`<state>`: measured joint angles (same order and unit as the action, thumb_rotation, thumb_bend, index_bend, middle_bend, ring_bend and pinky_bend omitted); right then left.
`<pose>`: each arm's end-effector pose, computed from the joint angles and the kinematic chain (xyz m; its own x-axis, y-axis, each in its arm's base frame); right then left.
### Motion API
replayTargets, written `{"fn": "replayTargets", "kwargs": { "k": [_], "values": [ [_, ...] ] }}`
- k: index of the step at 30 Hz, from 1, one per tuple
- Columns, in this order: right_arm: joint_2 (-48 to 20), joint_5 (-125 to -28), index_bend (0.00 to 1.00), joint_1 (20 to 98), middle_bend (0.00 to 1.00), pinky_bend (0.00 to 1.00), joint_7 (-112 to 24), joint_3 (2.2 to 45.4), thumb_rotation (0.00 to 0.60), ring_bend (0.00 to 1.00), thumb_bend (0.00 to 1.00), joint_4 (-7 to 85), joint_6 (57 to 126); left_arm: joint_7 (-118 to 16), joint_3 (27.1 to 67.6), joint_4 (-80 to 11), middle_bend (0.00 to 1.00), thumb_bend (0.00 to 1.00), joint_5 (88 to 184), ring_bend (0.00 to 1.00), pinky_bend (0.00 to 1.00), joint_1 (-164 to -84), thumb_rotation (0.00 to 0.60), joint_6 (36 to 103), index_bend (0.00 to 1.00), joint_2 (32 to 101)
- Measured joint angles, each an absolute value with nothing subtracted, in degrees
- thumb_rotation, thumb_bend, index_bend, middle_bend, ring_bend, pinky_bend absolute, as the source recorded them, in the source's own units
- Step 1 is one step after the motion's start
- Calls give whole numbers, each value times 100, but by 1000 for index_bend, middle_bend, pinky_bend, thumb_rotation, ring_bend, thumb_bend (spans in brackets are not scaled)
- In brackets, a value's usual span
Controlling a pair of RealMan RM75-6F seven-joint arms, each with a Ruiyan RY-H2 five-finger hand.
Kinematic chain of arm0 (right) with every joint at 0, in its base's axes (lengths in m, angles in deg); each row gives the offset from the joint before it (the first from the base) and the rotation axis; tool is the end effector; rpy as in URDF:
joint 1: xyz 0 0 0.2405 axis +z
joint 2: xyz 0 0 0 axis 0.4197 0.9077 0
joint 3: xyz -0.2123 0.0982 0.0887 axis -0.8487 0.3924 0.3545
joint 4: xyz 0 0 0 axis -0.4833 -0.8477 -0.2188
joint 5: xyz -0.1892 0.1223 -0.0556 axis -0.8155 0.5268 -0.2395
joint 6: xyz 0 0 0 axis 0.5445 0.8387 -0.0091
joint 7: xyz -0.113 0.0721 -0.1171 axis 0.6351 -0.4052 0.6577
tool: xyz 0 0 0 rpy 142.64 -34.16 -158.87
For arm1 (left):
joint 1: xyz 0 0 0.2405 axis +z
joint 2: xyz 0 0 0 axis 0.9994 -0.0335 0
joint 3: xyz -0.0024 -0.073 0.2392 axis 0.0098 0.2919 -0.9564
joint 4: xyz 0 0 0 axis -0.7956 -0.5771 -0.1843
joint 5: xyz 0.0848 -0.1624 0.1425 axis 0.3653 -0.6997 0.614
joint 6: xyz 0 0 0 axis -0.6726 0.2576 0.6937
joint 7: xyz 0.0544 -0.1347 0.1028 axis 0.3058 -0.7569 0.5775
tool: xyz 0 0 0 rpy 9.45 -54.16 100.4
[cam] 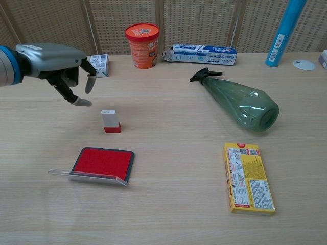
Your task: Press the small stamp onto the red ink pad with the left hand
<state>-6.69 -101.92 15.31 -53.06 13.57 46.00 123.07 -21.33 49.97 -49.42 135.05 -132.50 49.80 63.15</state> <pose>-0.3541 -0.1202 0.1057 0.2232 0.0693 0.9723 -0.9629 0.1709 0.2088 -0.1501 0.3897 -0.0272 0.6584 0.2742 0.7010 0.7329 -0.4455 -0.5141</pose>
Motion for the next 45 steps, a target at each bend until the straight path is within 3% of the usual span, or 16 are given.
{"fn": "replayTargets", "kwargs": {
  "k": [10,45],
  "values": [
    [-618,-10133,448,1497,353,63,-5230,1408,590,234,243,4687,12325,-2289,4816,-4414,1000,238,13405,1000,1000,-13587,502,4776,499,6810],
    [-564,-10120,448,1376,356,63,-5104,1464,589,234,243,4803,12465,-2602,4564,-3534,1000,243,13207,1000,1000,-14022,513,4560,500,7343]
  ]
}}
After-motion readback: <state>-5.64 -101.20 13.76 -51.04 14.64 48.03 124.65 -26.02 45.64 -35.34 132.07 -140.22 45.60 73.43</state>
